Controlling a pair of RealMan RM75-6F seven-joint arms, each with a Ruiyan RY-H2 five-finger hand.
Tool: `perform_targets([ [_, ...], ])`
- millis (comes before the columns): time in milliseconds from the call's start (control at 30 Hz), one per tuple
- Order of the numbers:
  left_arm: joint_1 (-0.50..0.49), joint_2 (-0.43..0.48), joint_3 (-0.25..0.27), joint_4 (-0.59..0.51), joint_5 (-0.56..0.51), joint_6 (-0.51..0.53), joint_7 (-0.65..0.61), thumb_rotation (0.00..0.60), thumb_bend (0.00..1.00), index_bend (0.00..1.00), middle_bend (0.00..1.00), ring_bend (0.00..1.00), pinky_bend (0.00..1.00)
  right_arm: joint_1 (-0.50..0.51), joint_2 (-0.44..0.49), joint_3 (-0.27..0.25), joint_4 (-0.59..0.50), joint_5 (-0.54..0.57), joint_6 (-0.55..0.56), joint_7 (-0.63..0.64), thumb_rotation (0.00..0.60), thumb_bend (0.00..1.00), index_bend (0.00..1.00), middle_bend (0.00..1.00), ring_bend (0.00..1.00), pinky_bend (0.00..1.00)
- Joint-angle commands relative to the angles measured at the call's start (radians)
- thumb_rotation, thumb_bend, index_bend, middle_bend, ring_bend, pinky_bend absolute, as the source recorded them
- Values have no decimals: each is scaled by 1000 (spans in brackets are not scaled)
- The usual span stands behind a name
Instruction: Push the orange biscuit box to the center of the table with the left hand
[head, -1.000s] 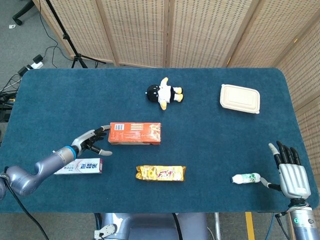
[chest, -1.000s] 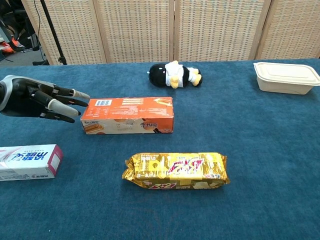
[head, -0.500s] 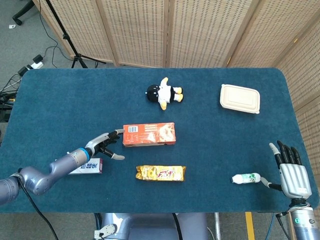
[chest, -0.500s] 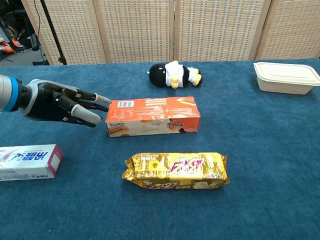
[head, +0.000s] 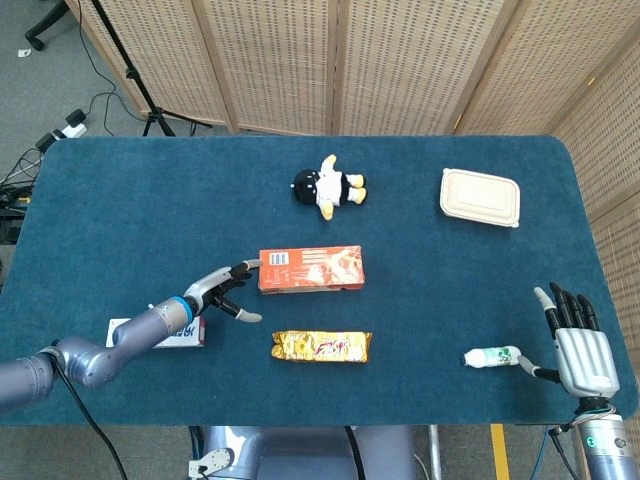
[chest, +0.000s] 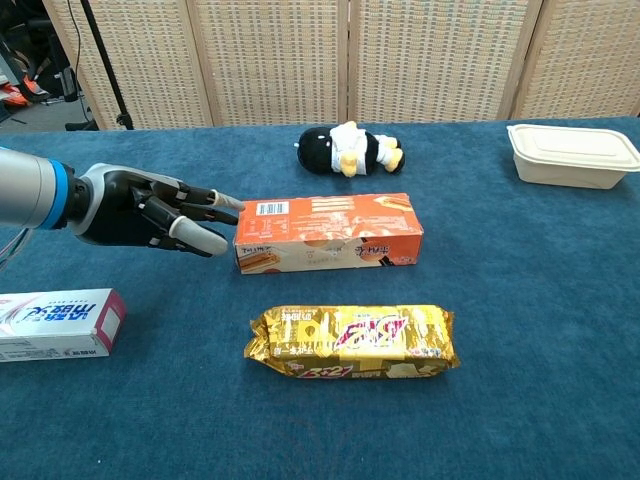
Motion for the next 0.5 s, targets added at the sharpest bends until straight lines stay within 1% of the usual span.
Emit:
perform_targets([
  [33,-1,-25,-8,-6,-37,29,42,600,6,0,0,0,0,0,-1,-1,0,-2,0,-1,600,53,18,0,0,0],
  [267,1,-59,-10,-9,-92,80,123,600,6,0,0,0,0,0,0,1,0,0,2,4,600,53,18,0,0,0],
  [500,-7,-63,-18,-25,-142,90,183,600,7,0,0,0,0,0,1,2,2,1,0,8,600,53,18,0,0,0],
])
